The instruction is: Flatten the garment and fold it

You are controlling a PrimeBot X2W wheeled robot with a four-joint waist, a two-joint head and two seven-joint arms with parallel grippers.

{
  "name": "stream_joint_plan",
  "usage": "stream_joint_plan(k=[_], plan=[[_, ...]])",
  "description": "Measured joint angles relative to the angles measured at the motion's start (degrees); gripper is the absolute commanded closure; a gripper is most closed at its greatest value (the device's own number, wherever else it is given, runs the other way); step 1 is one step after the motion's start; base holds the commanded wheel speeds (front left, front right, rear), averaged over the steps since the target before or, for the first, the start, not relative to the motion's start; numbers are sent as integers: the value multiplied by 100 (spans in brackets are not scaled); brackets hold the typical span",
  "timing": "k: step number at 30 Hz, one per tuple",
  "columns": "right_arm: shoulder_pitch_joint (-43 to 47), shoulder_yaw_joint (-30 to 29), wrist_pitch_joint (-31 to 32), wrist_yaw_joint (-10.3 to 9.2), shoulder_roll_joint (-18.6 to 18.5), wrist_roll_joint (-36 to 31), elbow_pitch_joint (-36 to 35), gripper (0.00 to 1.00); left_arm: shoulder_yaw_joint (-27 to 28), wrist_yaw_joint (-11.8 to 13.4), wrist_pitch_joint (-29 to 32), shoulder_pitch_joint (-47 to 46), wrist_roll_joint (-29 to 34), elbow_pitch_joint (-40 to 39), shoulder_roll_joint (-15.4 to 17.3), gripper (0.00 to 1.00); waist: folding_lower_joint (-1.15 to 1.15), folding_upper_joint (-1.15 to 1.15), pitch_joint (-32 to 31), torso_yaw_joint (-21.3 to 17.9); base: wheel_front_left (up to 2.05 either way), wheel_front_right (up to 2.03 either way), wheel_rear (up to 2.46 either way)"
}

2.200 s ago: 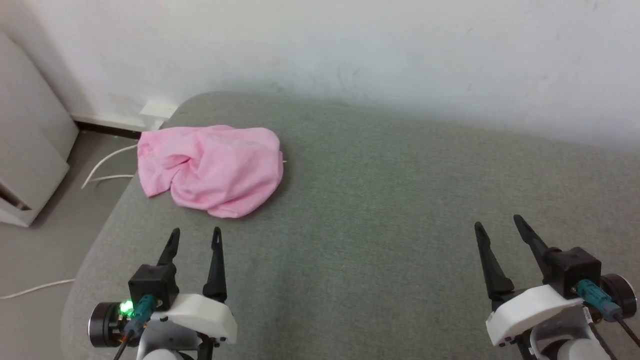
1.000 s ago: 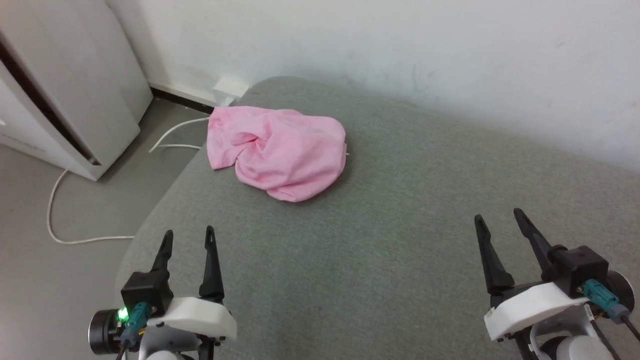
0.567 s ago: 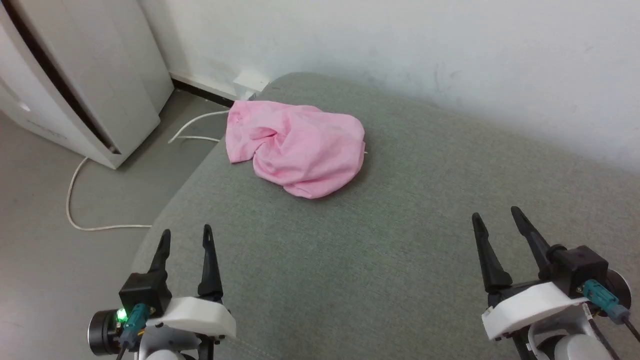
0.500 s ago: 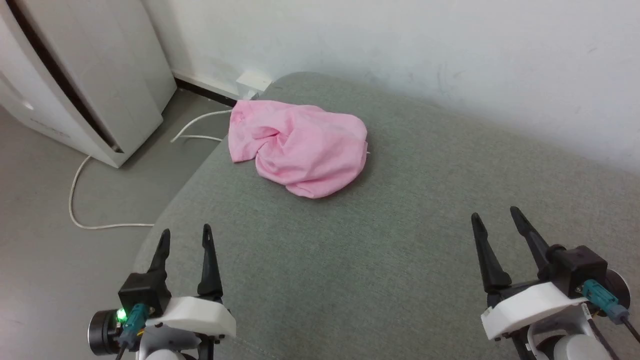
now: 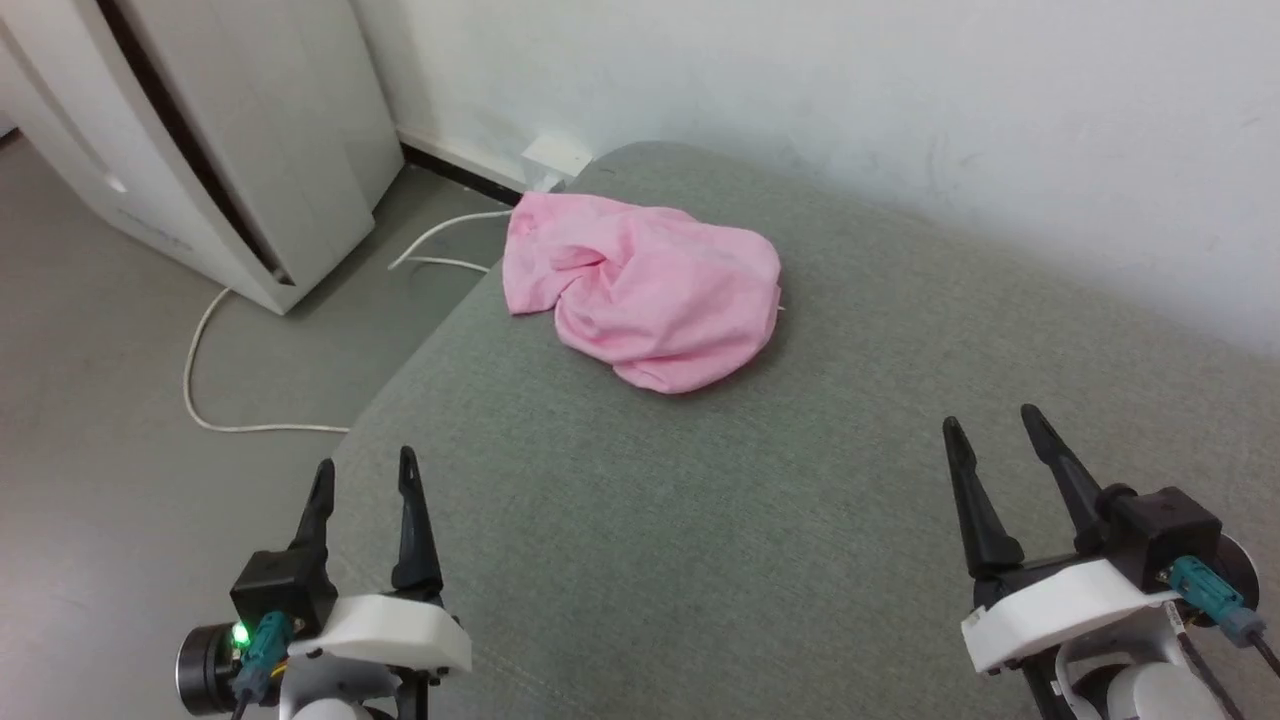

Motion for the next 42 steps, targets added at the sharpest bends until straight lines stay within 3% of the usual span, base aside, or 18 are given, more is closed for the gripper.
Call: stream_joint_plan(k=[13,18,26,30,36,42], plan=[[-70,-9,-60,-1,2,79,18,0,-20,99,-160,-27,-183,59,-2,0,0,0,103,319,0,0,0],[-287,24,-29,-1,5,45,-105,0,-130,-264,129,-500,-765,279,0,0,0,0,311,317,0,0,0],[-887,98,170,-1,-8,-194,-620,0,-248,-810,1475,-2710,-1168,552,308,0,1,0,1001,150,0,0,0],[-1190,243,211,-1,-101,-189,-744,0,-23,-927,2387,-3608,-1699,761,465,0,2,0,1460,-64,0,0,0],[-1679,397,99,-5,-175,-80,-776,0,330,-804,3816,-4550,-2309,1085,823,0,3,0,2179,-602,0,0,0],[-1923,452,-163,-7,-149,73,-657,0,543,-281,5107,-4703,-2586,1313,1184,0,2,0,2723,-1318,0,0,0]])
